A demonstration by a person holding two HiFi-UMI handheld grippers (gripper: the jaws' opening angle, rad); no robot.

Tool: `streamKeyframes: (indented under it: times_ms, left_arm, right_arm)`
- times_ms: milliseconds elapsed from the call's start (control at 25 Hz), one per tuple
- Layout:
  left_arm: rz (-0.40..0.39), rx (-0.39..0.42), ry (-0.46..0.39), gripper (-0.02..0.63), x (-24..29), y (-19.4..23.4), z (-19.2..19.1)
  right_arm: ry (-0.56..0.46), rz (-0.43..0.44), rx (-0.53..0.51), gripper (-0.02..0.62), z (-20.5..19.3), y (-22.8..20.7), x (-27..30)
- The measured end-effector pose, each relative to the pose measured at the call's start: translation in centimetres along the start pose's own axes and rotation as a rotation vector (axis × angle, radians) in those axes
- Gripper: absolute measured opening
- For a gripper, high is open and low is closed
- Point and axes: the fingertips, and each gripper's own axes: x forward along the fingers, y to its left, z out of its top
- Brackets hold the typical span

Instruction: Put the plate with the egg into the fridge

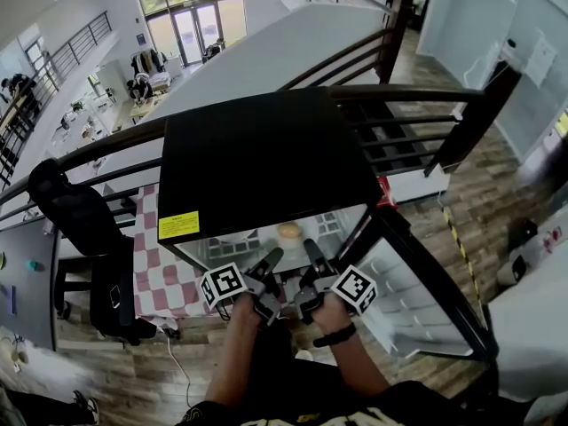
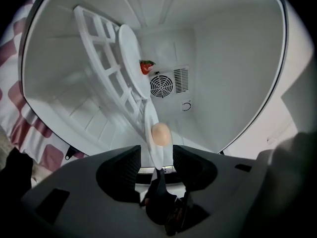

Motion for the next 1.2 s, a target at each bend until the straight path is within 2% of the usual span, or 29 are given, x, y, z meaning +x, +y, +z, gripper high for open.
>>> streamKeyframes:
  times_ms: [280, 400, 480, 600, 680, 720, 840, 960, 1200]
  left_arm:
    - [0.038, 0.175, -0.013, 0.213, -1.7, -0.3, -0.7]
    - [0.015, 0.196, -0.031, 0.213, -2.4, -0.5, -1.0]
    - [0.01, 0.226, -0.039, 0.213, -2.9, -0.6, -1.3]
    - [0.013, 0.273, -0.039, 0.212, -3.5, -0.9, -1.8]
    - [0.047, 0.352, -0.041, 0.212, -4.0, -0.8, -2.0]
    - [0.075, 0.407, -0.045, 0.212, -4.2, -0.7, -2.0]
    - [0.133, 0.547, -0.056, 0.212, -4.7, -0.4, -2.0]
    - [0.121, 0.614, -0.061, 0.212, -4.7, -0.9, -2.4]
    - [0.124, 0.819, -0.092, 0.204, -4.7, -2.1, -3.3]
  right_arm:
    - [0.033, -0.047, -0.103, 0.241, -0.9, -1.2, -2.1]
    - [0.058, -0.047, -0.192, 0.239, -1.3, -1.0, -2.9]
    - [0.073, -0.053, -0.295, 0.239, -1.5, -1.0, -3.3]
    - [0.06, -0.104, -0.599, 0.239, -0.9, -0.6, -4.2]
    - [0.05, -0.122, -0.782, 0.239, -0.5, 0.0, -4.7]
    - [0.051, -0.123, -0.838, 0.239, -0.5, 0.2, -4.9]
    - [0.074, -0.113, -0.934, 0.239, -0.9, 0.4, -5.2]
    - [0.116, -0.102, -1.02, 0.239, -1.8, 0.4, -5.5]
    - [0.143, -0.093, -1.123, 0.236, -2.6, 0.9, -5.7]
